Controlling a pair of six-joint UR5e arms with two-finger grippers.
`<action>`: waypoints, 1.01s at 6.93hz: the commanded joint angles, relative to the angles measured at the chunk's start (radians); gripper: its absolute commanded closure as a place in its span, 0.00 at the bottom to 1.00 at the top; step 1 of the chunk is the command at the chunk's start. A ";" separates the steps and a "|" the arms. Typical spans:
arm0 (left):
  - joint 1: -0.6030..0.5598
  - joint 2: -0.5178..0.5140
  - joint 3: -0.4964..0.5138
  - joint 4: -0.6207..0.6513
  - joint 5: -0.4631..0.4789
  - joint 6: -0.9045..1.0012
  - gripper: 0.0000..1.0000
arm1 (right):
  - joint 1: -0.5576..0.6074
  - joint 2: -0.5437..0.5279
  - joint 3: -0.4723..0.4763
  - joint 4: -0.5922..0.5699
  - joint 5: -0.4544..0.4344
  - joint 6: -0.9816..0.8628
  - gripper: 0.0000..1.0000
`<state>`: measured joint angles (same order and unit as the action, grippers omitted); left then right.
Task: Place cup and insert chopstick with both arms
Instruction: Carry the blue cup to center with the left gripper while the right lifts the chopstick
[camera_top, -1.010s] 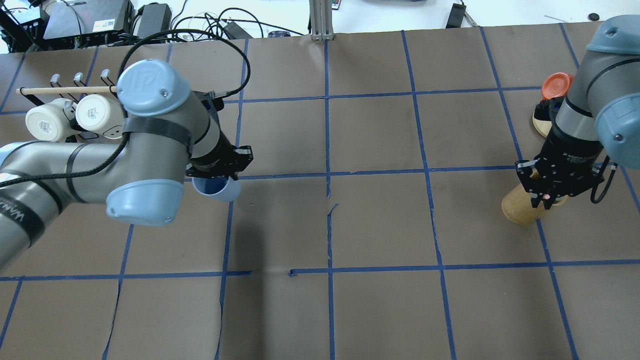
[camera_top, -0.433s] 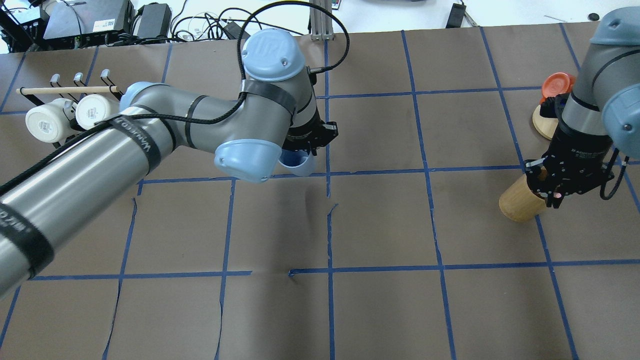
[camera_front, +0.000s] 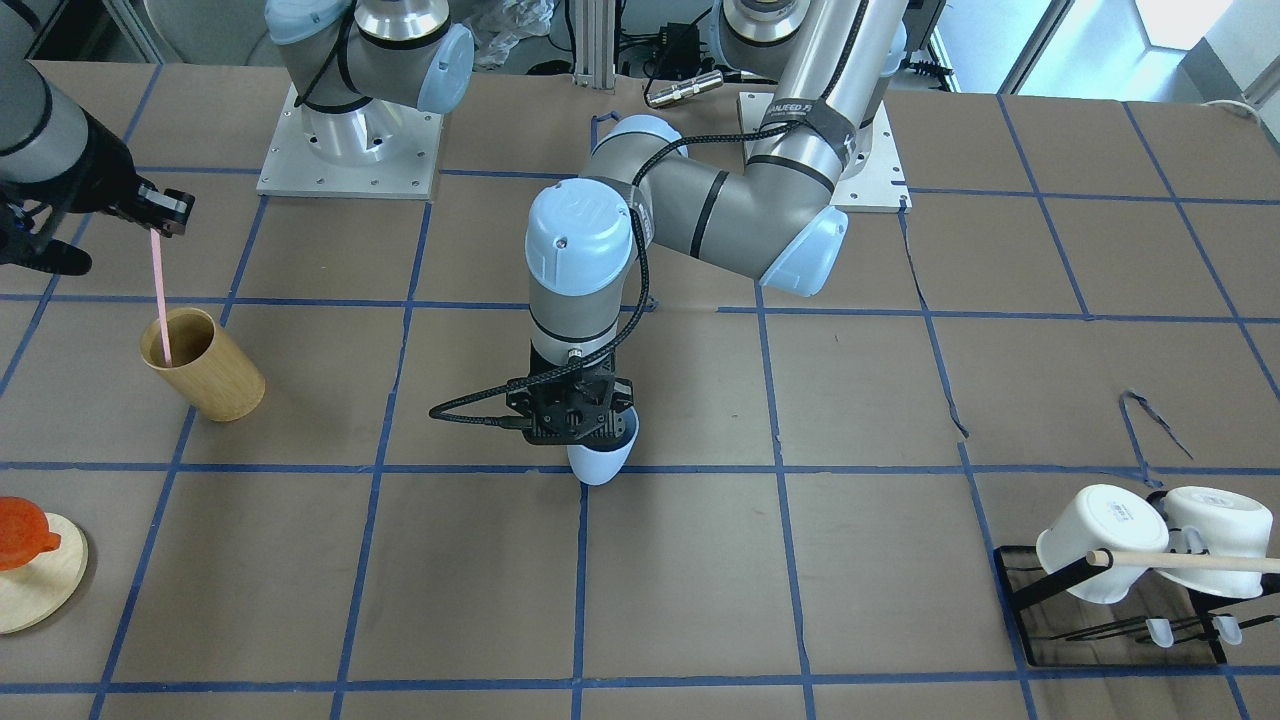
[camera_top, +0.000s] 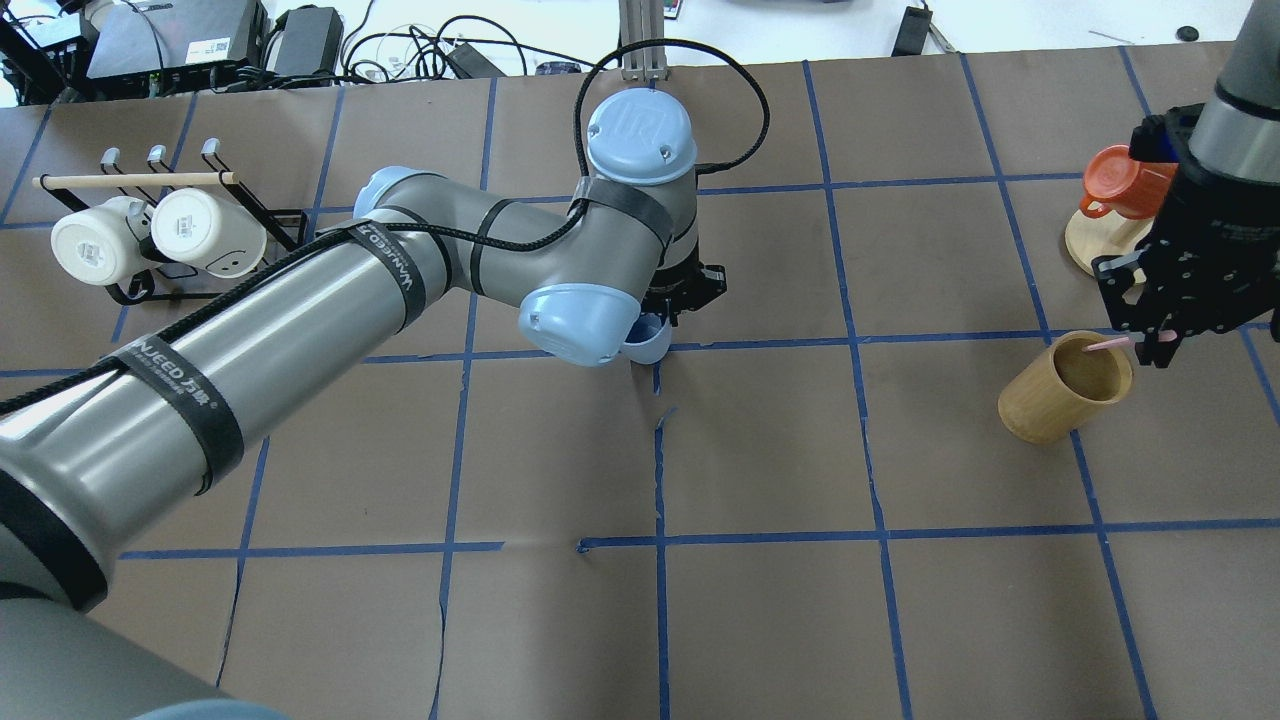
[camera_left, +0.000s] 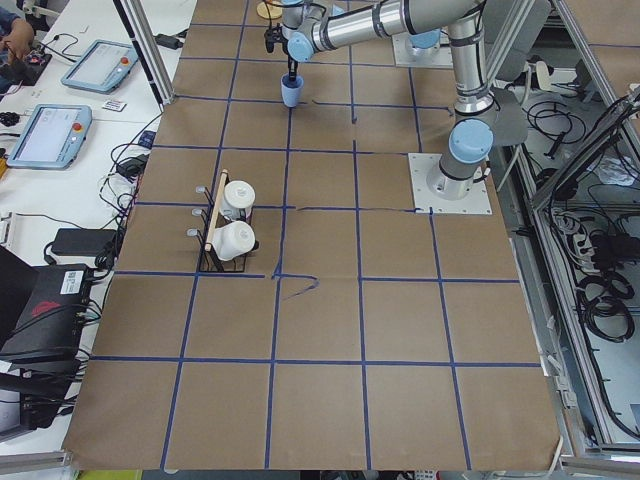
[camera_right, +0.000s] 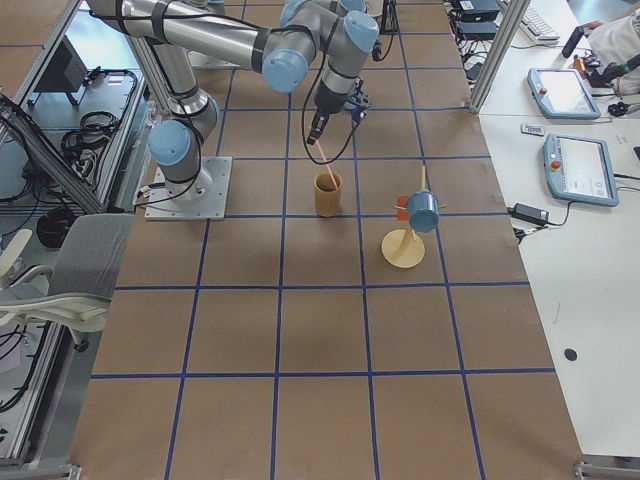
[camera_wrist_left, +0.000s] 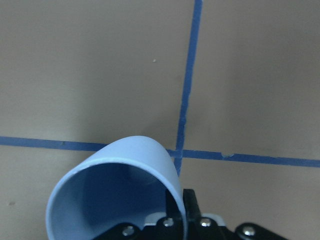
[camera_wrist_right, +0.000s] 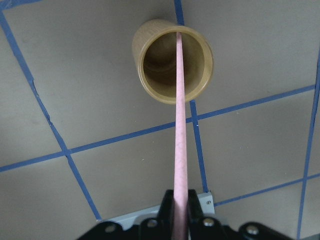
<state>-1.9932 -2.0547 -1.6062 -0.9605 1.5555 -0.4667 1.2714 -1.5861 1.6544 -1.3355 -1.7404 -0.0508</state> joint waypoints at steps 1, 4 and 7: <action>-0.003 -0.030 0.006 0.042 -0.006 -0.007 0.01 | 0.011 -0.002 -0.146 0.160 0.069 -0.007 0.95; 0.014 0.049 0.049 -0.009 0.009 0.058 0.00 | 0.051 -0.003 -0.156 0.199 0.149 -0.023 0.95; 0.138 0.320 0.066 -0.438 0.011 0.126 0.00 | 0.124 0.015 -0.151 0.161 0.348 0.020 0.93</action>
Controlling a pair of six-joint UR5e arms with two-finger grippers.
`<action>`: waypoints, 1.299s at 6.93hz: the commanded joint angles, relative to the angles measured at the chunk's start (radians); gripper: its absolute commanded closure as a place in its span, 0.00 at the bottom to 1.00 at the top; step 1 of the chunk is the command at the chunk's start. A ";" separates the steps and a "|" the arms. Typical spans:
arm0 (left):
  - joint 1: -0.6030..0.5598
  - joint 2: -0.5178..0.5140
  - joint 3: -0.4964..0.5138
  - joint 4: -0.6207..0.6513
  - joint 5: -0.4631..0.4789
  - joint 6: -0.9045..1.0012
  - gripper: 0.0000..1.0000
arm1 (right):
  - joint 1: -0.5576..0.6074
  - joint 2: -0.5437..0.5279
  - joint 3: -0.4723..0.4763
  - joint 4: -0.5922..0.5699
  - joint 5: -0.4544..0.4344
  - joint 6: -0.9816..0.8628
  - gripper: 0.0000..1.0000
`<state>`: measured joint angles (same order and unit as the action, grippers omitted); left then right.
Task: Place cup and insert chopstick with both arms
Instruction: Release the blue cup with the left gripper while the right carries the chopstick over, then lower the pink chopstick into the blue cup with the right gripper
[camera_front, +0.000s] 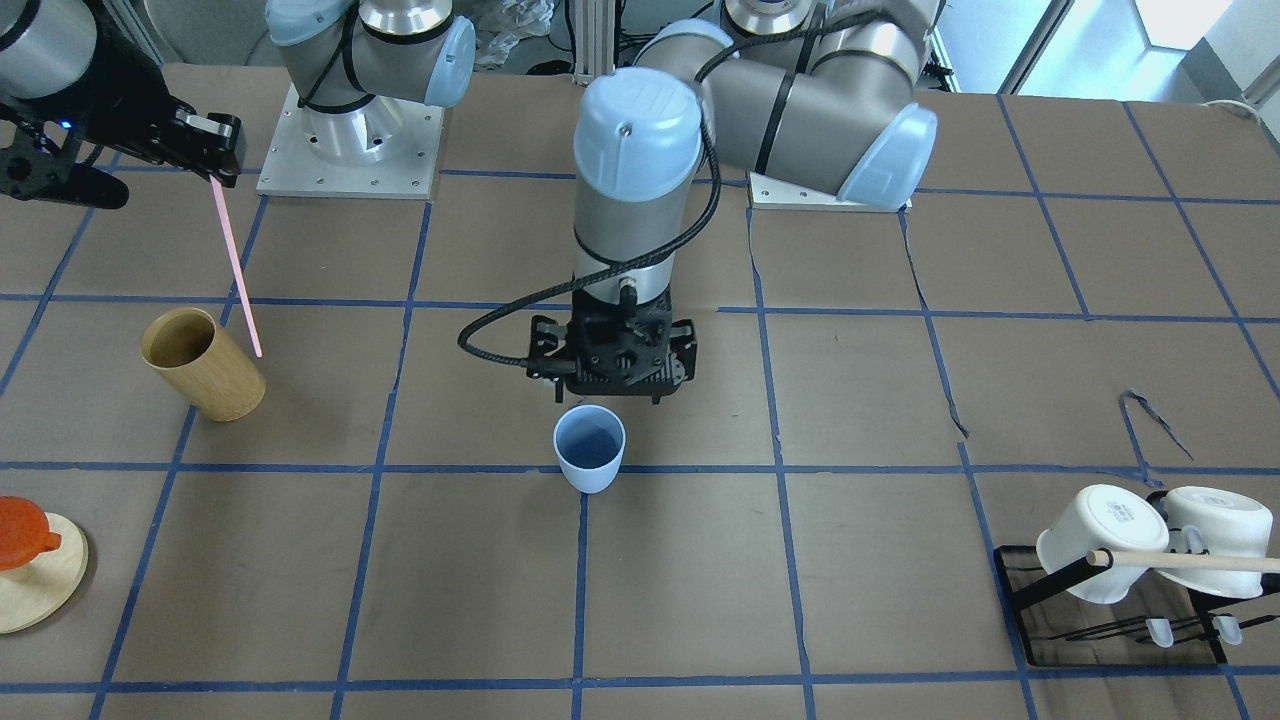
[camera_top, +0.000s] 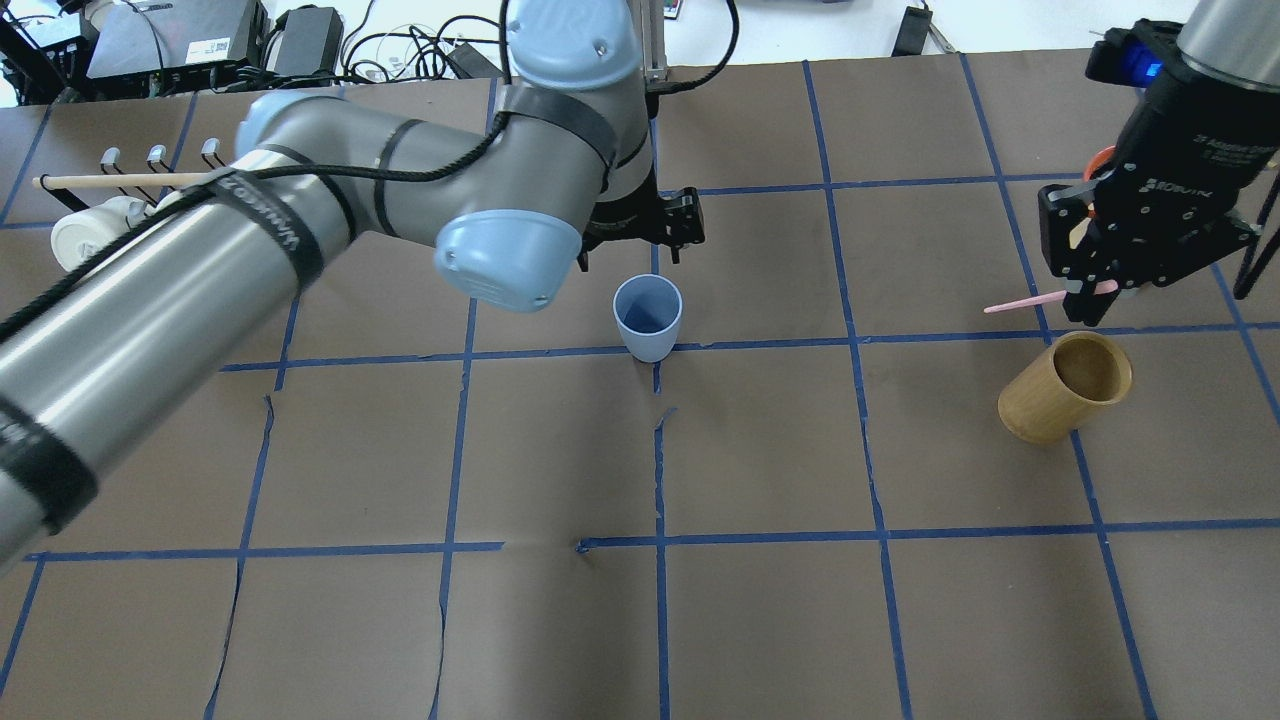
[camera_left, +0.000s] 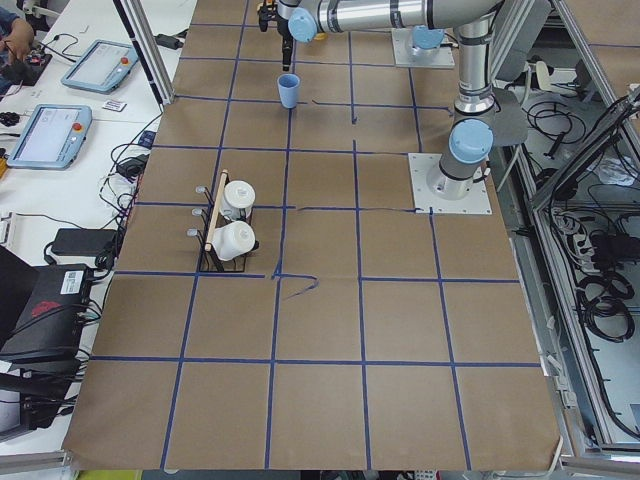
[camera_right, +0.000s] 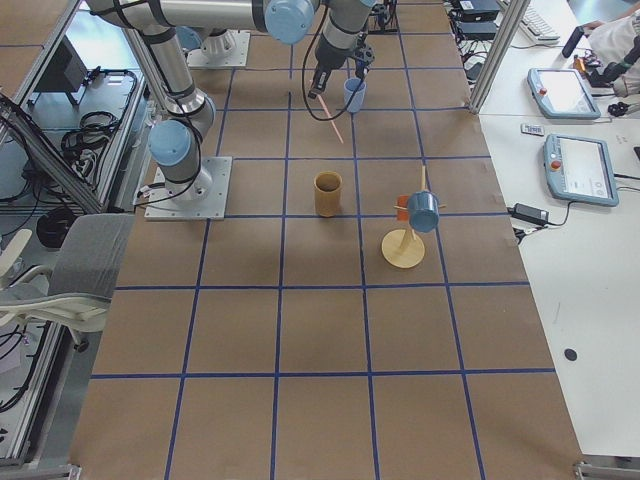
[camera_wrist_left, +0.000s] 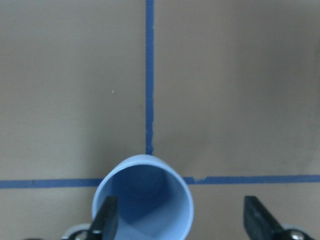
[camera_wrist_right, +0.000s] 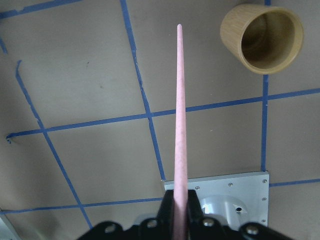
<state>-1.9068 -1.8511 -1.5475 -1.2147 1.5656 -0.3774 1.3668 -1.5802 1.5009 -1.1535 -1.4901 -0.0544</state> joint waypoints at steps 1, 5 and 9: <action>0.092 0.197 -0.008 -0.310 0.001 0.079 0.00 | 0.110 0.043 -0.001 -0.120 0.144 0.066 0.91; 0.311 0.346 -0.062 -0.401 0.008 0.498 0.00 | 0.417 0.178 -0.001 -0.406 0.282 0.572 0.93; 0.325 0.334 -0.069 -0.316 0.002 0.492 0.00 | 0.486 0.186 0.001 -0.414 0.283 0.643 0.94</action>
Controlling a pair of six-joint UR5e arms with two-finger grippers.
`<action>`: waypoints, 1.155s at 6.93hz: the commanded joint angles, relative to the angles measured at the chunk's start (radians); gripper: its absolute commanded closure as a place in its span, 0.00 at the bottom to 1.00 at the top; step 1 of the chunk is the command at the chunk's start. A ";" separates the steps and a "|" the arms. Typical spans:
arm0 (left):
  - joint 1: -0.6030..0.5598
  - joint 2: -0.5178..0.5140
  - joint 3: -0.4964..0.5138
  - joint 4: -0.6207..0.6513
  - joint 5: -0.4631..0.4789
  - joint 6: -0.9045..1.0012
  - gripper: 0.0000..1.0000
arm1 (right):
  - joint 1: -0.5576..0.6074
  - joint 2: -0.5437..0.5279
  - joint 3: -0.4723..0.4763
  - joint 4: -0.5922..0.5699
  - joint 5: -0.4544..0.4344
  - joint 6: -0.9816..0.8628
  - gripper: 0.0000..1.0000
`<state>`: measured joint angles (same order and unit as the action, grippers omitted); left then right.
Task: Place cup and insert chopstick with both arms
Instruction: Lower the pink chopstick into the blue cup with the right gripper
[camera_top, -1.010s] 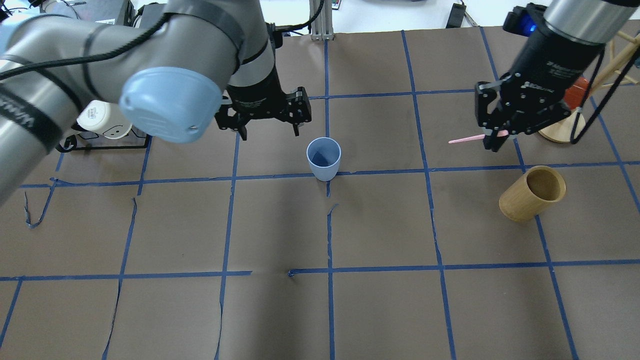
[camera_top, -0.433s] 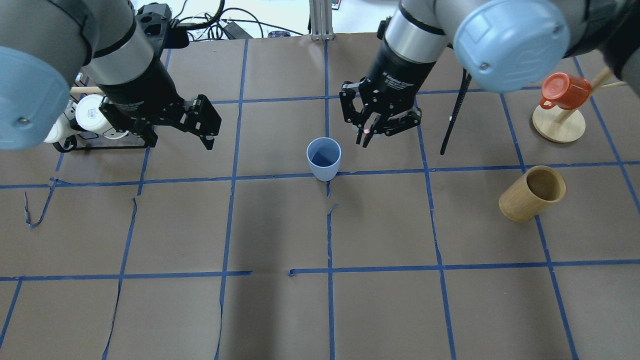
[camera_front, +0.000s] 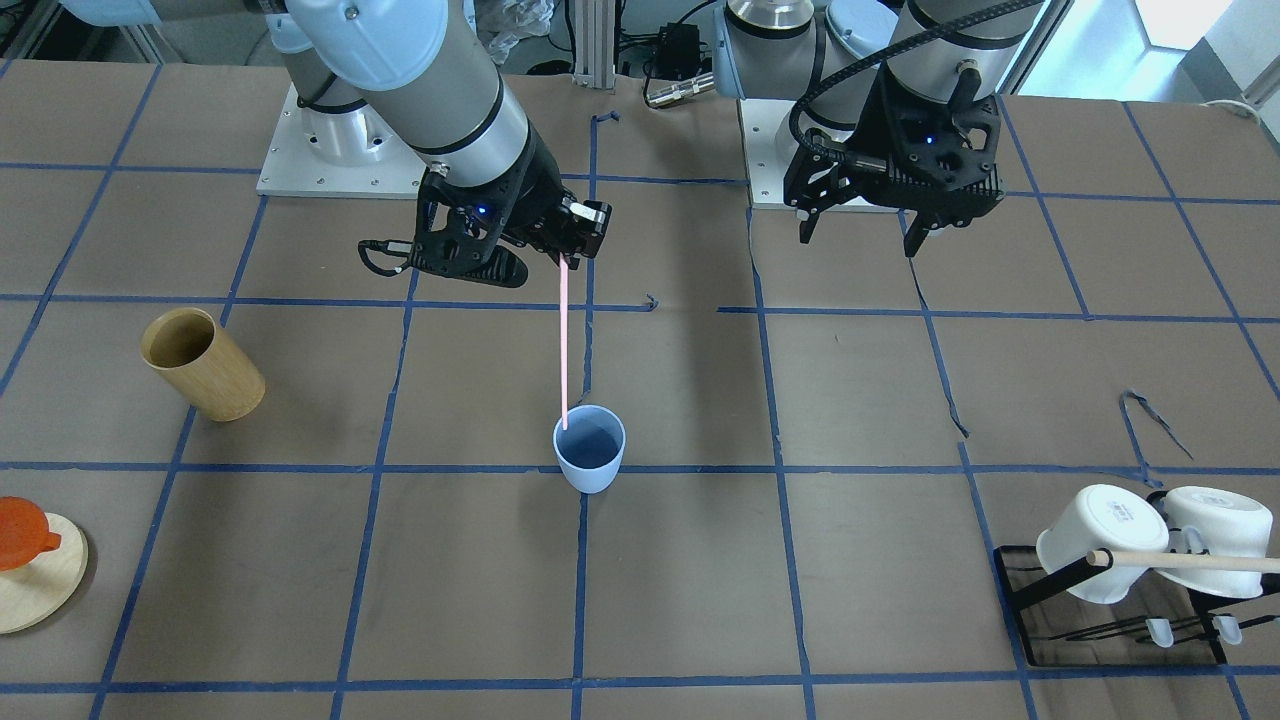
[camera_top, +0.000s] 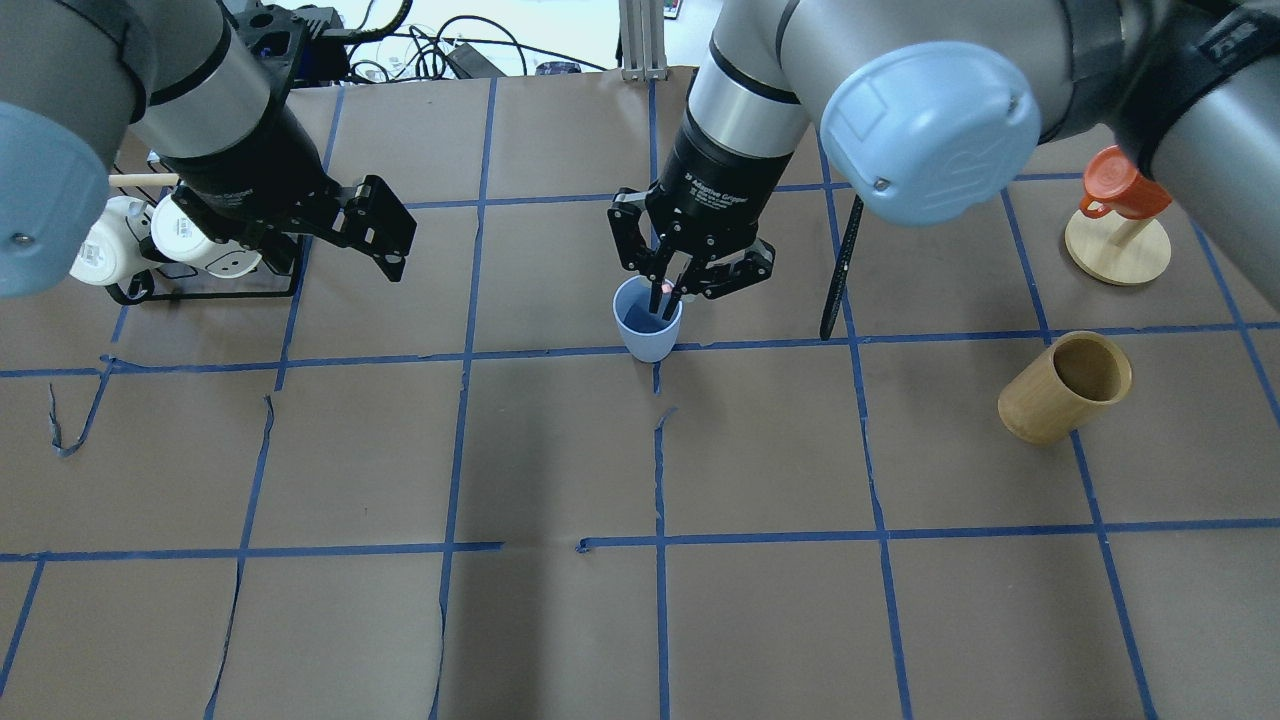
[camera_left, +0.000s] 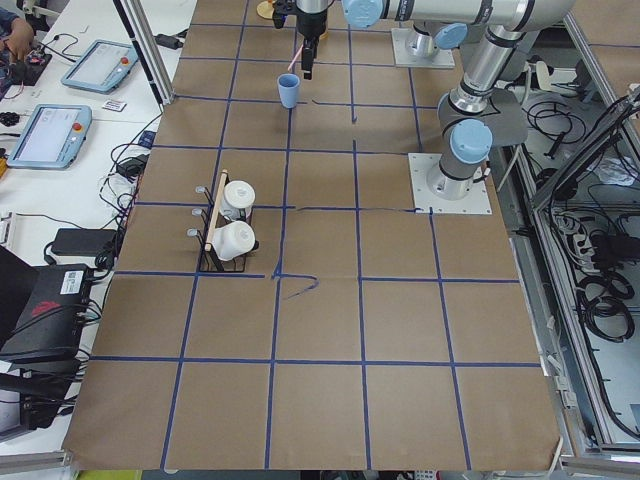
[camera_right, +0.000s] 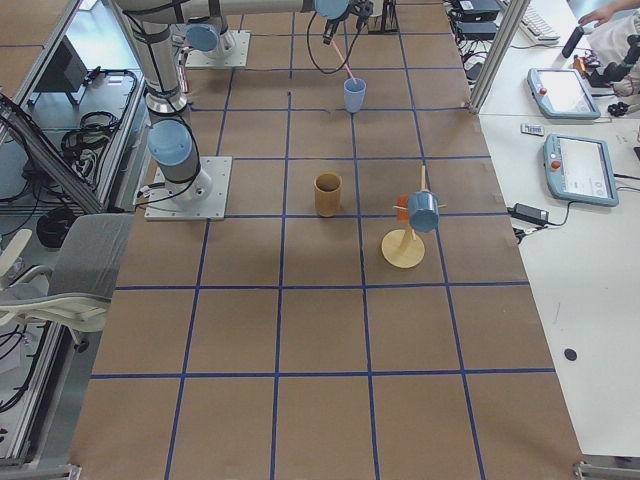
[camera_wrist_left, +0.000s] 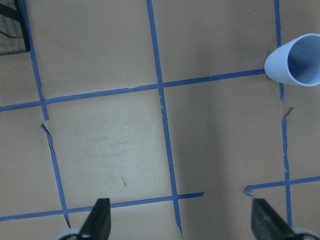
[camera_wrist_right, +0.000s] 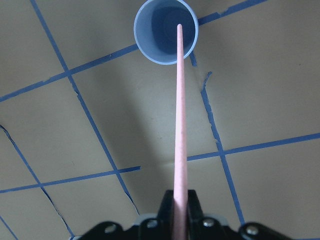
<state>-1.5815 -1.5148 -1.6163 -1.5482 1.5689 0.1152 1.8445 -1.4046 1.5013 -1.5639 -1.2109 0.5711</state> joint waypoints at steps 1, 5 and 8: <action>0.000 -0.007 -0.001 0.025 -0.001 0.000 0.00 | 0.009 0.033 0.002 -0.022 0.007 0.016 0.94; 0.000 -0.011 0.001 0.028 -0.006 -0.002 0.00 | 0.012 0.085 0.011 -0.044 0.008 0.018 0.76; 0.000 -0.007 0.001 0.026 -0.006 -0.002 0.00 | 0.012 0.101 0.011 -0.131 -0.005 0.018 0.20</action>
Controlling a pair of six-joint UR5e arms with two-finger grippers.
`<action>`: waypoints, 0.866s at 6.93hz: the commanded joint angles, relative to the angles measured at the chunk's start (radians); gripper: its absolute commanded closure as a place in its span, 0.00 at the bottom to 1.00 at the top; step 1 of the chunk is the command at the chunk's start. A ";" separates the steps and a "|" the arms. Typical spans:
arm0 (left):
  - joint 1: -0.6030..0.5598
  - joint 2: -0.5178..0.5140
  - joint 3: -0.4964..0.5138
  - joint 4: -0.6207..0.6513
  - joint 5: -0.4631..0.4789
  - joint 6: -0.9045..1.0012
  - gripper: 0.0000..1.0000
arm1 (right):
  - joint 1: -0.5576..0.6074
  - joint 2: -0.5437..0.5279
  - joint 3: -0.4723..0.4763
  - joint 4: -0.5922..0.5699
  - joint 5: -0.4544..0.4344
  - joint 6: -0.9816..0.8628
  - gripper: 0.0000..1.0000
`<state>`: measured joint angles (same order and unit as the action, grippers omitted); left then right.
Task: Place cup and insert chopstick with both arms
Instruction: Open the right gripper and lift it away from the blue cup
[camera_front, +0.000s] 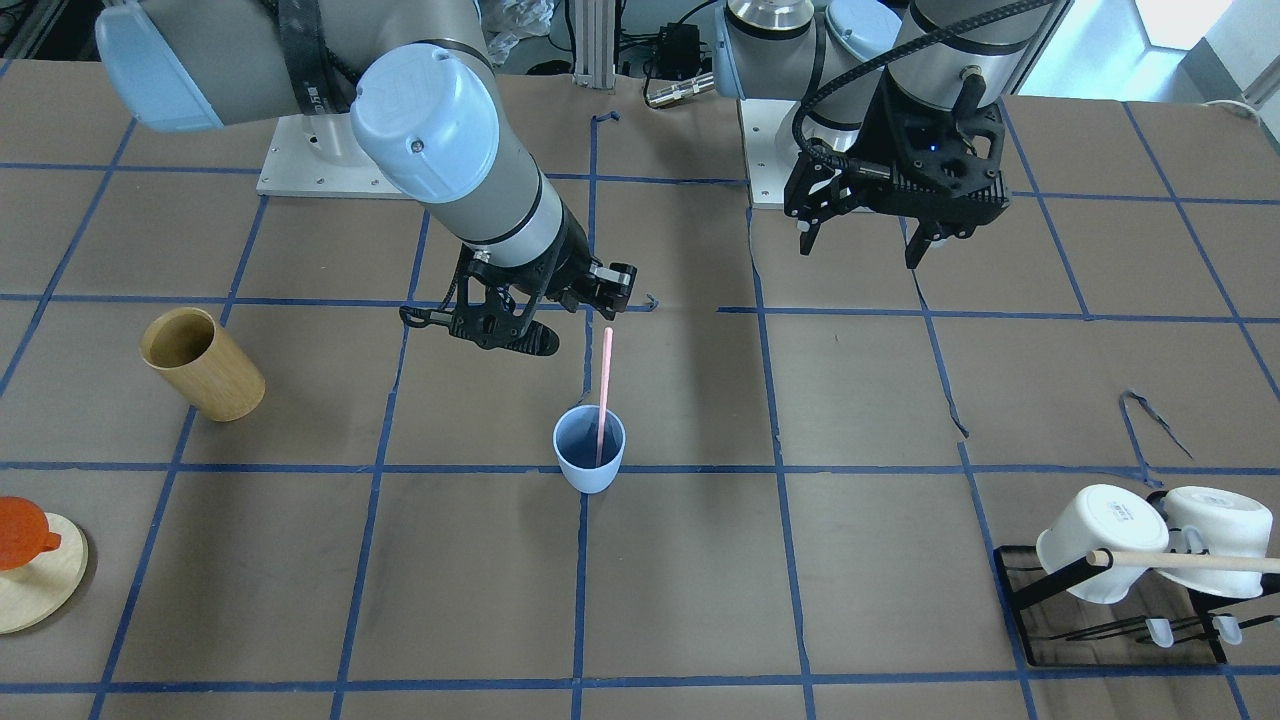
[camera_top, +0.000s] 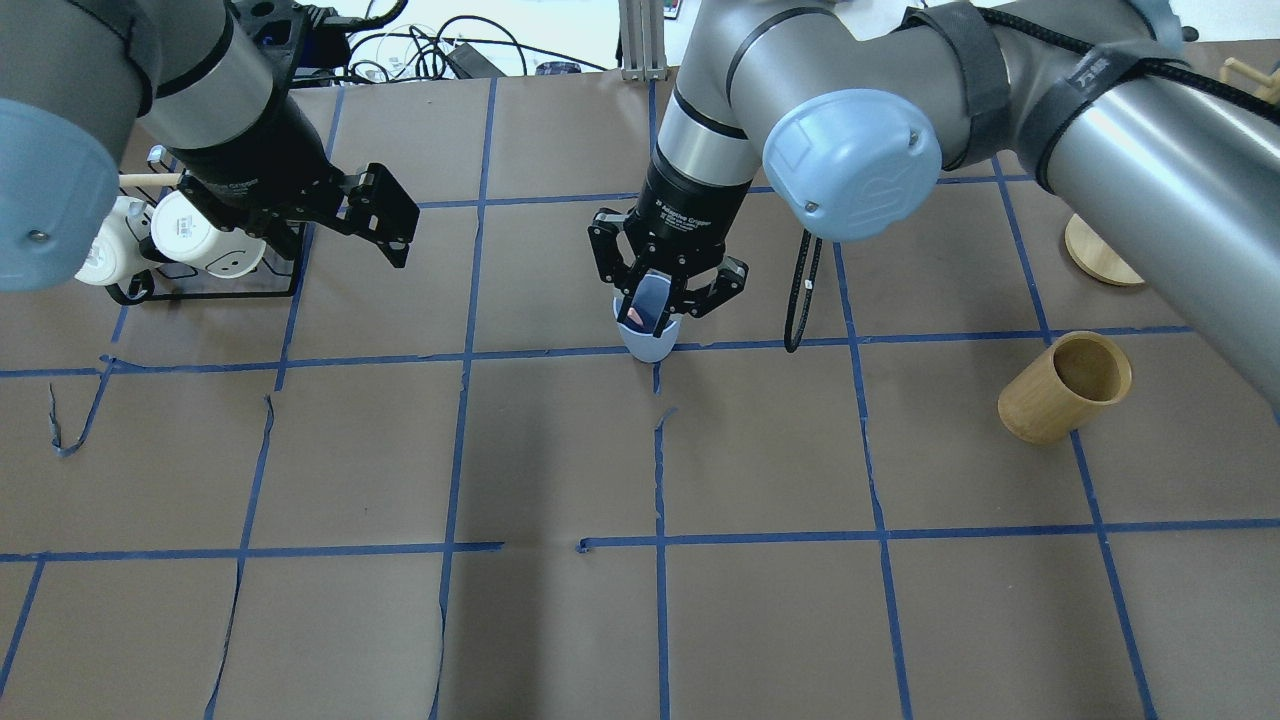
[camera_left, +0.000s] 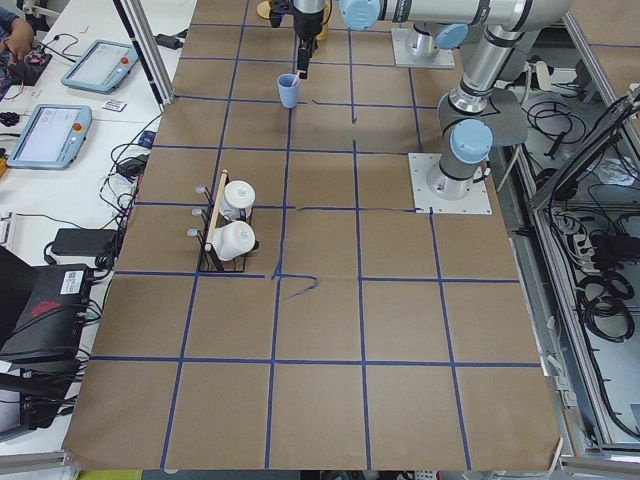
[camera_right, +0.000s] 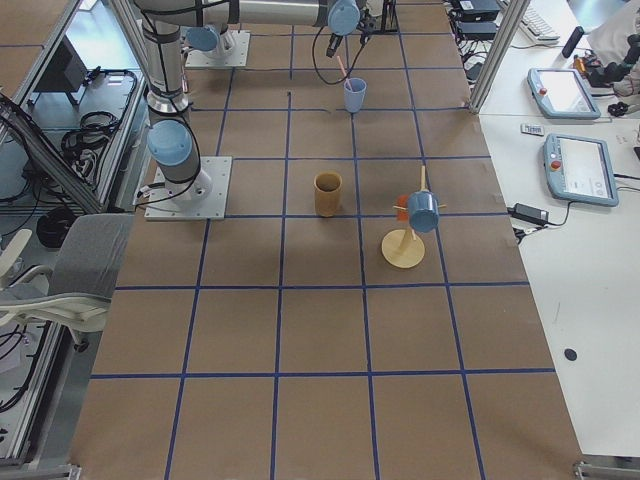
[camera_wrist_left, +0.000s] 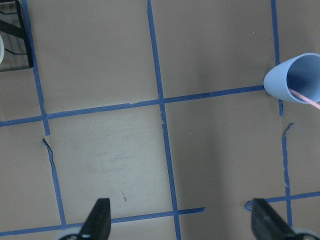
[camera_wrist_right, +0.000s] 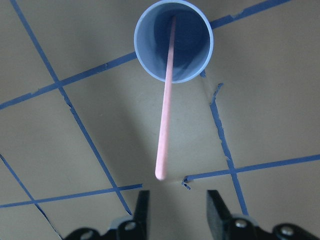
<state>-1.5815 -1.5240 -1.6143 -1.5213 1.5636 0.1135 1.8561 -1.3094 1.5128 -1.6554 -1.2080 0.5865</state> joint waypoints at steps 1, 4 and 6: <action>0.000 0.001 0.001 0.001 0.000 0.000 0.00 | -0.001 0.002 -0.008 -0.046 -0.010 0.001 0.13; -0.008 -0.011 -0.003 0.000 -0.002 0.000 0.00 | -0.073 -0.016 -0.103 -0.038 -0.187 -0.233 0.00; -0.011 -0.015 -0.003 0.000 0.000 0.000 0.00 | -0.109 -0.117 -0.098 0.034 -0.289 -0.442 0.00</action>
<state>-1.5907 -1.5352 -1.6167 -1.5217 1.5619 0.1135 1.7722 -1.3687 1.4158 -1.6647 -1.4331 0.2615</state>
